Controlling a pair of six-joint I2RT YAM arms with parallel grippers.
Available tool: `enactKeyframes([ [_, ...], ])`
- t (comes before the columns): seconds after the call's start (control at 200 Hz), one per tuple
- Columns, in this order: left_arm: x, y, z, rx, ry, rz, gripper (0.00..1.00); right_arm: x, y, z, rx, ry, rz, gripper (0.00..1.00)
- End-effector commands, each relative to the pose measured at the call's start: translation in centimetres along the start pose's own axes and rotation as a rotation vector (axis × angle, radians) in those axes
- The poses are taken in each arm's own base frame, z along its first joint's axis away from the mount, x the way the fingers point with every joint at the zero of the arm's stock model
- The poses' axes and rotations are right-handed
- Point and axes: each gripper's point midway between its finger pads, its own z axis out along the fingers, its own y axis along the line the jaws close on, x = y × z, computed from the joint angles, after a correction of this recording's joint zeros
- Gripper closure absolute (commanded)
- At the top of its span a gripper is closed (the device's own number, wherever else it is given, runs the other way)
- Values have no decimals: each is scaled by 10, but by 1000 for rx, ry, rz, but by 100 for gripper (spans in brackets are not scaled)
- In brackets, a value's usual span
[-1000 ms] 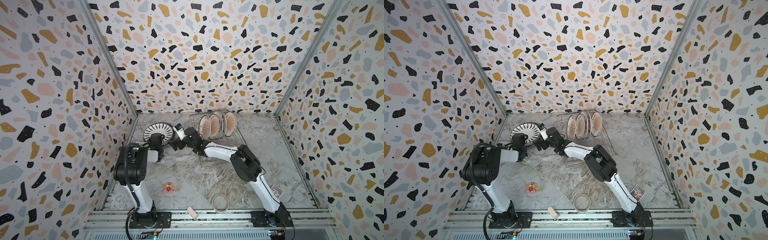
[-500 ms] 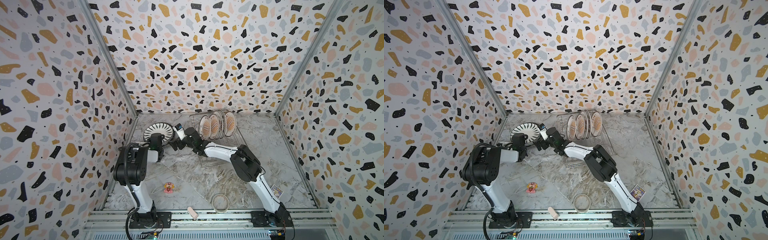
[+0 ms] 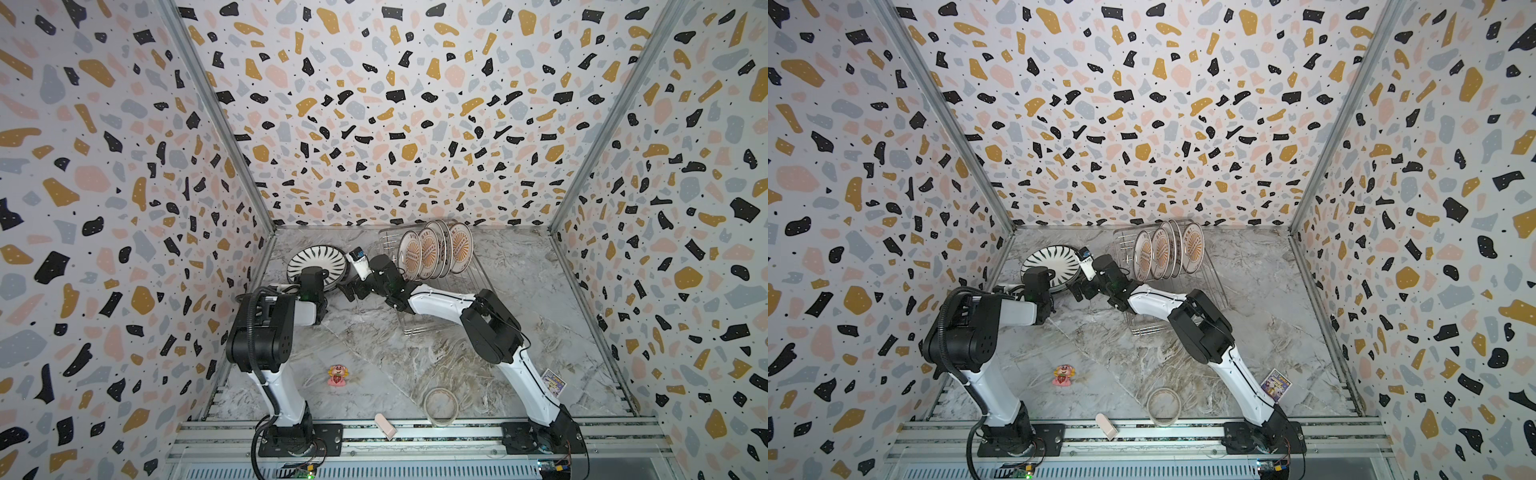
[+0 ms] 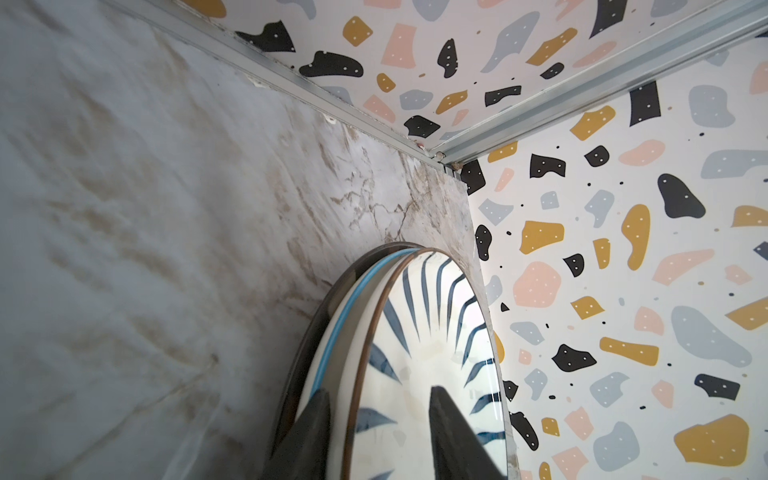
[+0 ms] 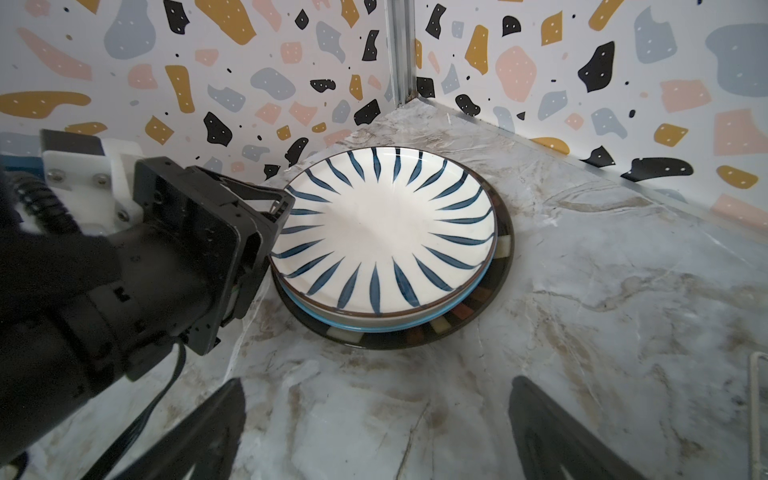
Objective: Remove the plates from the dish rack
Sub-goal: 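Open the left gripper to release the blue-striped plate on the stack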
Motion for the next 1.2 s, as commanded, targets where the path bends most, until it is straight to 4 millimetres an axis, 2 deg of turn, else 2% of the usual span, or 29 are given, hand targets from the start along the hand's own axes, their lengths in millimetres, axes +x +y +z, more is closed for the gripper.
enactKeyframes([
  [0.0, -10, -9, -4, 29, -29, 3, 57, -21, 5, -3, -2, -35, -5, 0],
  [0.18, -12, -9, -6, 30, -30, -3, 56, -22, 5, -6, 0, -37, -7, 1],
  [0.255, -13, -10, -8, 37, -32, -6, 51, -24, 6, -7, -1, -42, -8, 1],
  [0.706, -17, -9, -13, 44, -33, -19, 49, -29, 12, -13, -4, -49, -26, 1],
  [0.766, -19, -11, -16, 54, -30, -24, 38, -33, 15, -15, -3, -58, -34, 1],
  [0.836, -22, -15, -20, 67, -28, -24, 29, -39, 19, -20, -1, -68, -49, 1],
  [0.941, -31, -21, -32, 91, -36, -32, 21, -48, 28, -30, -2, -90, -67, 1],
  [1.126, -43, -35, -55, 147, -15, -17, 0, -62, 51, -56, -8, -140, -102, 0],
  [1.196, -45, -43, -66, 180, 9, -2, 0, -66, 61, -66, 0, -156, -121, 1],
])
